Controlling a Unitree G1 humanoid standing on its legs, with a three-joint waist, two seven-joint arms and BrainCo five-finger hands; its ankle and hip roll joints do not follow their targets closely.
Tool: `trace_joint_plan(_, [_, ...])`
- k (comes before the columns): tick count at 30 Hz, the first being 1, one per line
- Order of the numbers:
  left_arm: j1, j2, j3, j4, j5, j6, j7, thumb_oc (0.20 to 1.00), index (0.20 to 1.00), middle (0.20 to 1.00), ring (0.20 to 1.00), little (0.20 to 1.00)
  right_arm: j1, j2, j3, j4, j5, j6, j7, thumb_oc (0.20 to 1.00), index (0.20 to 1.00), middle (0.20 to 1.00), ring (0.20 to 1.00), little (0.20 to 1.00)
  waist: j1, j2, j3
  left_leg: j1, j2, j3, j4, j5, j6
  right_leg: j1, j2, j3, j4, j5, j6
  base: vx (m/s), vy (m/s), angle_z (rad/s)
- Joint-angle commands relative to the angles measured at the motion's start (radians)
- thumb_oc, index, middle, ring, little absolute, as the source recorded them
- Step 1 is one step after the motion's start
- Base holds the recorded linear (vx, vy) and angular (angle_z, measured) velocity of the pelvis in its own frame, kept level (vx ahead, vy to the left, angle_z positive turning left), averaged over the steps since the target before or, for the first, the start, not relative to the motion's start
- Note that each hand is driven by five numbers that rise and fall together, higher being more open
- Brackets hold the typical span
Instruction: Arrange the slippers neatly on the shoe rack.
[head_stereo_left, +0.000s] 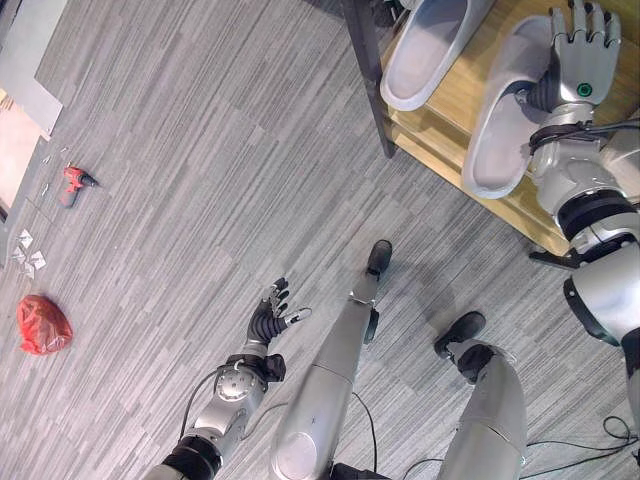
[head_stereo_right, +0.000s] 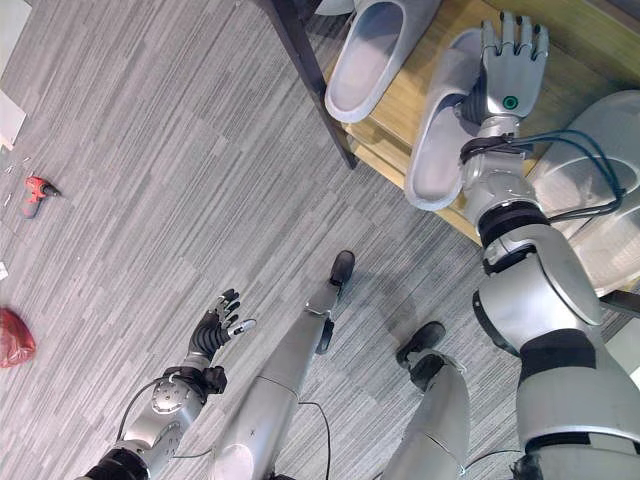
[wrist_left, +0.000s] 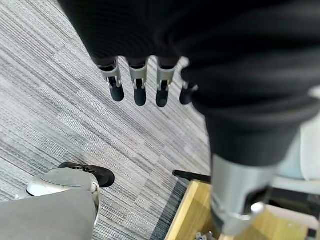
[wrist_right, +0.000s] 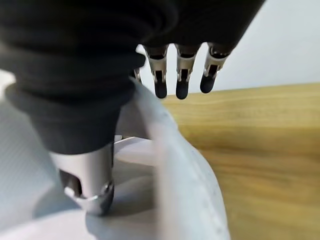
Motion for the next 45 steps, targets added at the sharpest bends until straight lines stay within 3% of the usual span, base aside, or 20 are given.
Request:
trace_joint_plan(1, [0.008,0.017,0.013,-0.013,-0.010,-0.022,0.029,1.000,1.000,1.000,1.000,1.000,-0.022,-0.039,0.014,-0.088,0.029,0.008,-0.036,1.000,1.000,1.000,1.000,1.000,0.001,0.002,0.014,0.023,-0.004,0.037,0.145,-0.231,0.006,0.100,0.060,0.075,-0.136,0.031,0.049,0.00,0.000,0.00])
trace_joint_plan(11, [0.011,-0.002,0.034,-0.006,-0.003,-0.004,0.060,1.000,1.000,1.000,1.000,1.000,0.072,0.004,-0.161,-0.411,0.070,0.023,-0.076,1.000,1.000,1.000,1.000,1.000,-0.050,-0.013,0.030,0.074,0.010,0.047,0.122,-0.235,0.006,0.143,0.073,0.088,-0.159,0.040,0.049,0.00,0.007,-0.08])
trace_joint_plan(13, [0.015,-0.016,0.018,0.013,0.025,0.004,0.070,1.000,1.000,1.000,1.000,1.000,0.246,0.092,-0.346,-0.574,0.161,-0.045,-0.138,1.000,1.000,1.000,1.000,1.000,-0.078,-0.007,0.038,0.095,0.014,0.055,0.126,-0.244,0.012,0.164,0.075,0.095,-0.160,0.036,0.051,0.01,0.000,-0.06])
trace_joint_plan(15, [0.017,-0.014,0.007,0.017,0.034,0.002,0.067,1.000,1.000,1.000,1.000,1.000,0.303,0.121,-0.386,-0.556,0.197,-0.077,-0.146,1.000,1.000,1.000,1.000,1.000,-0.081,0.000,0.035,0.105,0.015,0.056,0.122,-0.243,0.013,0.173,0.076,0.095,-0.162,0.034,0.051,0.00,-0.011,-0.07])
trace_joint_plan(17, [0.019,-0.013,0.004,0.016,0.035,0.001,0.069,1.000,1.000,1.000,1.000,1.000,0.317,0.128,-0.394,-0.557,0.209,-0.085,-0.151,1.000,1.000,1.000,1.000,1.000,-0.082,0.001,0.033,0.108,0.015,0.058,0.120,-0.243,0.013,0.176,0.076,0.095,-0.163,0.035,0.051,0.00,0.010,-0.19])
trace_joint_plan(18, [-0.086,-0.060,0.022,0.122,0.054,0.051,0.098,1.000,1.000,1.000,1.000,1.000,0.355,0.163,-0.402,-0.603,0.223,-0.100,-0.137,1.000,1.000,1.000,1.000,1.000,-0.104,-0.010,0.030,0.112,0.020,0.061,0.120,-0.244,0.013,0.175,0.078,0.098,-0.165,0.036,0.052,0.02,0.036,-0.15])
trace_joint_plan(20, [-0.145,-0.087,-0.005,0.174,0.050,0.028,0.121,1.000,1.000,1.000,1.000,1.000,0.387,0.210,-0.416,-0.567,0.296,-0.126,-0.162,1.000,1.000,1.000,1.000,1.000,-0.118,-0.010,0.033,0.122,0.022,0.063,0.119,-0.245,0.014,0.181,0.081,0.103,-0.169,0.038,0.051,0.02,0.021,-0.08])
trace_joint_plan(22, [-0.123,-0.093,0.005,0.220,0.049,0.039,0.122,1.000,1.000,1.000,1.000,1.000,0.434,0.274,-0.421,-0.569,0.345,-0.159,-0.117,1.000,1.000,1.000,1.000,1.000,-0.120,-0.006,0.026,0.141,0.023,0.064,0.113,-0.247,0.017,0.203,0.085,0.104,-0.179,0.042,0.053,0.02,-0.007,-0.19])
trace_joint_plan(41, [-0.176,-0.101,0.017,0.288,-0.002,0.037,0.141,1.000,1.000,1.000,1.000,1.000,0.401,0.429,-0.361,-0.526,0.500,-0.249,-0.011,1.000,1.000,1.000,1.000,1.000,-0.119,-0.006,0.027,0.159,0.027,0.068,0.102,-0.238,0.016,0.222,0.093,0.105,-0.193,0.052,0.053,0.00,0.001,-0.01])
trace_joint_plan(43, [-0.180,-0.099,0.017,0.291,-0.009,0.036,0.143,1.000,1.000,1.000,1.000,1.000,0.381,0.444,-0.376,-0.504,0.566,-0.270,-0.002,1.000,1.000,1.000,1.000,1.000,-0.114,-0.004,0.029,0.159,0.026,0.066,0.100,-0.236,0.015,0.224,0.092,0.102,-0.192,0.051,0.053,0.00,0.000,0.00])
trace_joint_plan(45, [-0.236,-0.109,0.004,0.346,-0.033,0.041,0.154,1.000,1.000,1.000,1.000,1.000,0.344,0.512,-0.445,-0.384,0.860,-0.361,0.040,1.000,1.000,1.000,1.000,1.000,-0.106,-0.003,0.033,0.154,0.024,0.066,0.108,-0.239,0.015,0.220,0.093,0.102,-0.190,0.051,0.051,0.00,0.000,0.00])
